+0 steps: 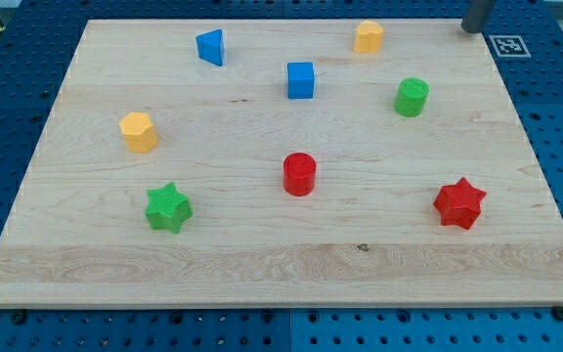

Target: Move red star to bottom right

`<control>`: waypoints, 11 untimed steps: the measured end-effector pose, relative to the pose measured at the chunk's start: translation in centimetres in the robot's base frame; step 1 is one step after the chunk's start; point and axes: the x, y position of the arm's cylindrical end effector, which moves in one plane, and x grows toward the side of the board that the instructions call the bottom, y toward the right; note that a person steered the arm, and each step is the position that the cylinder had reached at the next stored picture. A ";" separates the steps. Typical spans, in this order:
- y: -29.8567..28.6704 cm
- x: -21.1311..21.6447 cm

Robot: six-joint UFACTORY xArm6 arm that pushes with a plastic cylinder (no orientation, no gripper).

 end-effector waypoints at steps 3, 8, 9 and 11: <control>-2.9 14.3; -14.1 34.1; -15.4 32.5; -13.9 28.5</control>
